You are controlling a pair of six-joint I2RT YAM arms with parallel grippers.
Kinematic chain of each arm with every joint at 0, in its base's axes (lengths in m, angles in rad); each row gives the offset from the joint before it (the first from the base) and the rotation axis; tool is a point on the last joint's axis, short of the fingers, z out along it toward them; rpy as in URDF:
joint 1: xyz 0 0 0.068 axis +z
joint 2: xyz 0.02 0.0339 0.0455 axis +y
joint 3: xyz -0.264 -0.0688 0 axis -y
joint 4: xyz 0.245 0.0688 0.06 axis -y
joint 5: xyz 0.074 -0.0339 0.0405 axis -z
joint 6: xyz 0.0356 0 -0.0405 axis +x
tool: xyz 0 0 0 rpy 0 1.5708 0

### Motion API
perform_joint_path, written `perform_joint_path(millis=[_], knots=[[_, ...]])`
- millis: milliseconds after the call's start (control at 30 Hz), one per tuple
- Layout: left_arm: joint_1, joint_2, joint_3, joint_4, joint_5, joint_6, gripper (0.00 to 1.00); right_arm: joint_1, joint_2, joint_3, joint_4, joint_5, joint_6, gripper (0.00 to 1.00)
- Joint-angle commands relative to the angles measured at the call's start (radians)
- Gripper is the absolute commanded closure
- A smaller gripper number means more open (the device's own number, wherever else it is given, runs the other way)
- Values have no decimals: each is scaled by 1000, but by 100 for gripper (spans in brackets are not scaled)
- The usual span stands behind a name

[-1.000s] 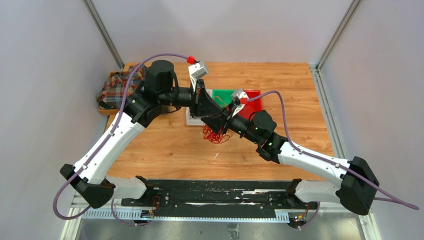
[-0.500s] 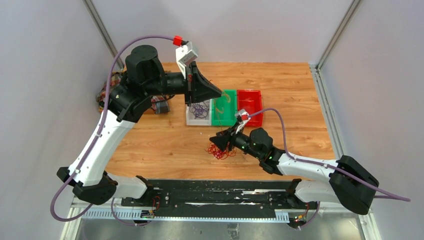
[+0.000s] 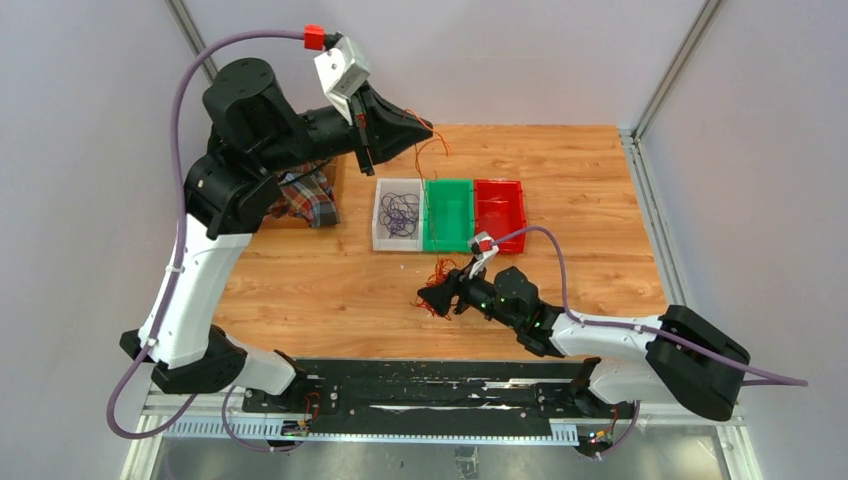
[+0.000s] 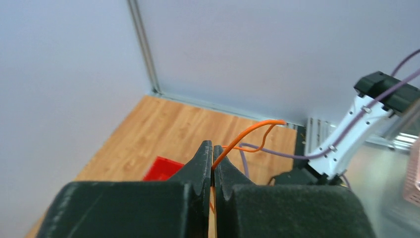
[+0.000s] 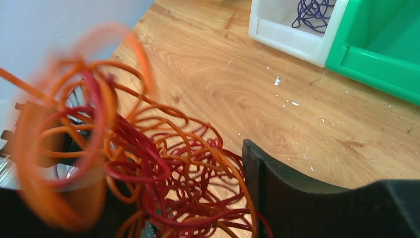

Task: Untangle the cables

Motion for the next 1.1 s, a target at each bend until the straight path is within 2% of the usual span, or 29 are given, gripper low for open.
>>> perform_joint_path(millis=[0, 267, 367, 567, 700, 800, 1067], knots=[[-7, -14, 89, 109, -136, 81, 99, 36, 27, -8, -41, 61, -8, 36], [-7, -49, 67, 145, -189, 147, 99, 38, -11, -16, -96, 92, -21, 41], [-7, -50, 109, 191, -268, 210, 99, 38, -30, -32, -125, 105, -2, 43], [-7, -24, 223, 407, -495, 380, 99, 38, -45, -64, -135, 112, 25, 44], [-7, -4, 279, 512, -526, 452, 99, 38, -38, -62, -136, 110, 29, 44], [-7, -4, 286, 482, -500, 444, 99, 38, -25, -52, -139, 111, 35, 44], [-7, -95, 38, 429, -477, 363, 100, 32, -80, 6, -225, 124, 19, 46]])
